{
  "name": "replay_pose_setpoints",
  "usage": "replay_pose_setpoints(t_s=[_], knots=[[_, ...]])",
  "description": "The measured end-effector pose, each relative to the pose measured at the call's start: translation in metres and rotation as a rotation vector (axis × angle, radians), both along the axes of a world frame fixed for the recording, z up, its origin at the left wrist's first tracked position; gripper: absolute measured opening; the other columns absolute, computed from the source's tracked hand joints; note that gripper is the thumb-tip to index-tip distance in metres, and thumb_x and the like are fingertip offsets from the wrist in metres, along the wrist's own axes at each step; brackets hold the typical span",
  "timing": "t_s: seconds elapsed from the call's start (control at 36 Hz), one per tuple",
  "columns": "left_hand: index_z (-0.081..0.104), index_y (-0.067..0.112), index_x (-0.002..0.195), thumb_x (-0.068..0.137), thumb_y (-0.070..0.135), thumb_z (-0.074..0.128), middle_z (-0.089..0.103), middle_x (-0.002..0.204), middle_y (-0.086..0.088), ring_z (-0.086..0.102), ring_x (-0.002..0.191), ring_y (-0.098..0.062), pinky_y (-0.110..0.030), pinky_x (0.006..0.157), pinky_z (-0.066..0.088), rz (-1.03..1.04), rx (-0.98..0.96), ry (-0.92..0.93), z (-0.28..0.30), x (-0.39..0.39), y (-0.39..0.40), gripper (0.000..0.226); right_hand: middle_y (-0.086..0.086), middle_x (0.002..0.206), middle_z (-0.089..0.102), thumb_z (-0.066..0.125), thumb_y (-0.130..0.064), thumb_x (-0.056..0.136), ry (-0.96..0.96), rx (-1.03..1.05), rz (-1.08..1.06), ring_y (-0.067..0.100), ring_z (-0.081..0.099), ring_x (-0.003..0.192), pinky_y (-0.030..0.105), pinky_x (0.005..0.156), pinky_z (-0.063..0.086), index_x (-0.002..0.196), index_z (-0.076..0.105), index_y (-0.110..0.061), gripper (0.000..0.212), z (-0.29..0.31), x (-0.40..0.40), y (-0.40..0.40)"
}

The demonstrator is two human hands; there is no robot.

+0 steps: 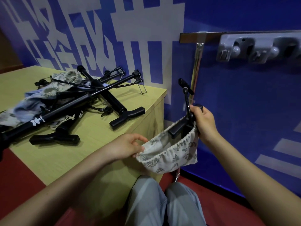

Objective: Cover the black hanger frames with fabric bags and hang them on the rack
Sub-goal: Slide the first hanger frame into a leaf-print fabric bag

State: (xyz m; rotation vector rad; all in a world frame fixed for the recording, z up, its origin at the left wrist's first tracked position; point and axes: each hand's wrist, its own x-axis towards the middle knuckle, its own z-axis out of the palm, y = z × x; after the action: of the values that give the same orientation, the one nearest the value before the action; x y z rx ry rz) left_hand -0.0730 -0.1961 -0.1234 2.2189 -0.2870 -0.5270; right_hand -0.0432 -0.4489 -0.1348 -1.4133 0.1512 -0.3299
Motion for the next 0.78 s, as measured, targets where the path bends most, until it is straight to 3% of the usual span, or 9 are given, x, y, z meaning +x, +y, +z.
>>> replay_pose_setpoints(t_s=[0.08,0.17,0.28,0.42,0.47,0.58,0.67,0.72,0.78], knots=[[0.062,0.021,0.097,0.095,0.013,0.058,0.06,0.065,0.007,0.05,0.051,-0.001,-0.015,0.052,0.042,-0.037,0.043,0.025,0.002,0.0,0.0,0.009,-0.005,0.063,0.052,0.059,-0.026,0.092,-0.002,0.001,-0.004,0.011,0.054,0.06,0.026,0.061,0.046,0.07,0.046,-0.02,0.027,0.0,0.001,-0.003],[0.064,0.014,0.088,0.09,0.013,0.065,0.06,0.064,0.003,0.052,0.051,-0.002,-0.014,0.054,0.044,-0.051,0.021,0.068,0.005,0.0,-0.001,0.002,-0.002,0.066,0.053,0.06,-0.026,0.092,-0.018,0.005,-0.008,0.015,0.054,0.066,0.03,0.066,0.046,0.073,0.05,-0.018,0.023,-0.001,0.001,-0.005],[0.064,0.009,0.092,0.083,0.002,0.071,0.067,0.063,0.004,0.057,0.055,-0.004,-0.015,0.057,0.047,-0.041,-0.048,0.16,0.005,-0.003,0.001,0.013,0.002,0.07,0.055,0.061,-0.026,0.091,-0.032,-0.008,-0.012,0.02,0.055,0.072,0.035,0.071,0.047,0.074,0.051,-0.018,0.02,-0.003,0.001,-0.007],[0.063,0.013,0.092,0.087,0.003,0.066,0.065,0.058,0.006,0.058,0.054,-0.004,-0.02,0.062,0.048,-0.039,0.094,0.042,0.0,-0.004,0.003,0.011,0.006,0.071,0.05,0.063,-0.025,0.089,-0.045,-0.027,-0.011,0.023,0.051,0.073,0.037,0.071,0.044,0.069,0.047,-0.019,0.026,-0.007,-0.001,-0.007],[0.064,0.013,0.09,0.088,0.004,0.064,0.064,0.058,0.004,0.057,0.053,-0.005,-0.019,0.059,0.048,-0.004,0.057,-0.021,0.001,-0.007,0.002,0.01,0.007,0.072,0.049,0.063,-0.026,0.089,-0.045,-0.04,-0.015,0.022,0.051,0.072,0.036,0.07,0.044,0.069,0.046,-0.019,0.027,-0.009,-0.001,-0.007],[0.066,0.016,0.098,0.087,0.004,0.065,0.067,0.072,0.001,0.059,0.06,-0.007,-0.015,0.055,0.047,0.165,-0.273,-0.116,0.006,-0.004,0.003,0.017,-0.006,0.062,0.053,0.062,-0.026,0.092,-0.048,-0.097,0.006,0.007,0.055,0.059,0.023,0.061,0.046,0.066,0.049,-0.02,0.029,-0.011,-0.002,-0.009],[0.066,0.014,0.103,0.085,0.002,0.064,0.071,0.079,-0.003,0.063,0.07,-0.011,-0.018,0.062,0.052,0.347,-0.719,0.064,0.014,0.002,0.0,0.022,-0.009,0.061,0.059,0.062,-0.023,0.093,-0.06,-0.258,0.116,-0.002,0.058,0.054,0.013,0.053,0.044,0.075,0.058,-0.013,0.021,-0.015,-0.006,-0.005],[0.065,0.013,0.102,0.079,0.005,0.064,0.071,0.08,-0.003,0.065,0.073,-0.012,-0.022,0.066,0.053,0.374,-0.906,0.163,0.019,0.005,-0.006,0.024,-0.006,0.063,0.059,0.064,-0.028,0.091,-0.049,-0.424,0.257,0.0,0.058,0.055,0.015,0.053,0.044,0.077,0.059,-0.01,0.023,-0.018,-0.008,-0.002],[0.063,0.013,0.099,0.073,0.007,0.063,0.07,0.08,-0.003,0.065,0.075,-0.014,-0.025,0.071,0.051,0.361,-1.015,0.22,0.021,0.008,-0.013,0.026,-0.009,0.061,0.055,0.067,-0.035,0.088,-0.042,-0.677,0.37,0.001,0.053,0.056,0.02,0.055,0.041,0.07,0.056,-0.018,0.027,-0.02,-0.009,-0.002]])
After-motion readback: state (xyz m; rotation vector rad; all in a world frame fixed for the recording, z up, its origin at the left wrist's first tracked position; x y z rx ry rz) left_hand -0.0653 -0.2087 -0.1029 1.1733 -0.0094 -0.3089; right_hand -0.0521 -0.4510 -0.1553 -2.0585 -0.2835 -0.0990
